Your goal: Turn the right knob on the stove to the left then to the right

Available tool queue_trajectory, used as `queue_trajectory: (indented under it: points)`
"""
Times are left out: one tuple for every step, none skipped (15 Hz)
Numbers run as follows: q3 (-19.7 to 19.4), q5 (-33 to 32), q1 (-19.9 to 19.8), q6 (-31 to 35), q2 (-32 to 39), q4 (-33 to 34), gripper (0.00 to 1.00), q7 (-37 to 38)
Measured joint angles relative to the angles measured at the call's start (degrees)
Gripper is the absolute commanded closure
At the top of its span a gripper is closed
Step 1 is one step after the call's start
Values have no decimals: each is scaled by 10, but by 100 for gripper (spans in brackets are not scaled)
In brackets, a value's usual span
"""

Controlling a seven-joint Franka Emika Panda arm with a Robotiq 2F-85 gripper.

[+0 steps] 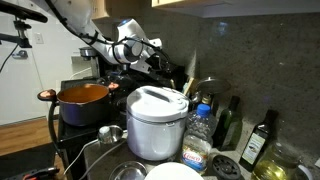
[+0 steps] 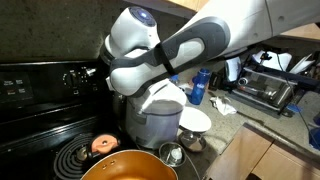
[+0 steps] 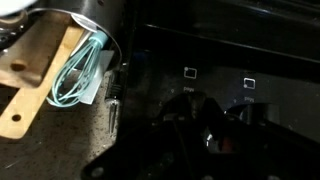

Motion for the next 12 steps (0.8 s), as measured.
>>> queue_trajectory:
  points:
    - [-3,0,3,0,0,0,94,0]
    - [-5,0,5,0,1,0,94,0]
    - [-5,0,6,0,1,1,94,0]
    - [-5,0,6,-1,2,2,94,0]
    - [-5,0,6,-3,2,3,94,-1]
    - [-5,0,6,-6,3,5,94,-2]
    - [-5,0,6,-9,4,7,94,-2]
    - [-4,-1,7,-14,4,9,94,-3]
    - [-4,-2,8,-20,5,13,94,-3]
    - [-4,-5,9,-29,5,17,94,-3]
    - [-4,-11,10,-39,6,22,94,-3]
    - [-5,-18,11,-51,7,28,94,-3]
